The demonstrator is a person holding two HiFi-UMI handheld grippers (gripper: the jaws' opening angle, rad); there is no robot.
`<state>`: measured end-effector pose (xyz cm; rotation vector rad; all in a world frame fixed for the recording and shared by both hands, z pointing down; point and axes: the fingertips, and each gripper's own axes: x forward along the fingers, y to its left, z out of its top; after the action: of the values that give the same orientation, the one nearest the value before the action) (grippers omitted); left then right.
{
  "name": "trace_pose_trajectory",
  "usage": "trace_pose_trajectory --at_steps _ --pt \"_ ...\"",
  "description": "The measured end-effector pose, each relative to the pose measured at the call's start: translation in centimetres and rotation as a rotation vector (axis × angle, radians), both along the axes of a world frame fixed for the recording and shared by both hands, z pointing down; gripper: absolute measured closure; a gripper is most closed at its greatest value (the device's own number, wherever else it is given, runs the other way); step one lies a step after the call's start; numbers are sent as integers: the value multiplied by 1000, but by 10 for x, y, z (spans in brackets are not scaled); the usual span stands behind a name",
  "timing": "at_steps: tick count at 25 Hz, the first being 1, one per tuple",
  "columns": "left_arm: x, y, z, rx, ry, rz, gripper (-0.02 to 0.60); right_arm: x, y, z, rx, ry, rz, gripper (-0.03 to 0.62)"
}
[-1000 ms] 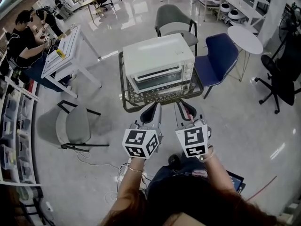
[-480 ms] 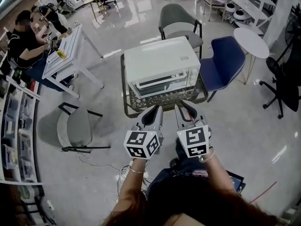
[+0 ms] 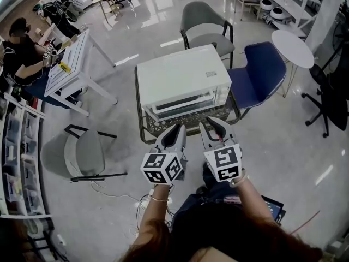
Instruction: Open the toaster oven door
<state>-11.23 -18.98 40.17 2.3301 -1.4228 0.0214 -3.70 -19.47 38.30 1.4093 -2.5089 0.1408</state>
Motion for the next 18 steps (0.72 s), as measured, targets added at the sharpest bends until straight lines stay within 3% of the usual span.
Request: trace_pose_trajectory --at_steps 18 --pt "-5 -60 59 -203 148 -69 460 22 -72 55 -173 -95 34 517"
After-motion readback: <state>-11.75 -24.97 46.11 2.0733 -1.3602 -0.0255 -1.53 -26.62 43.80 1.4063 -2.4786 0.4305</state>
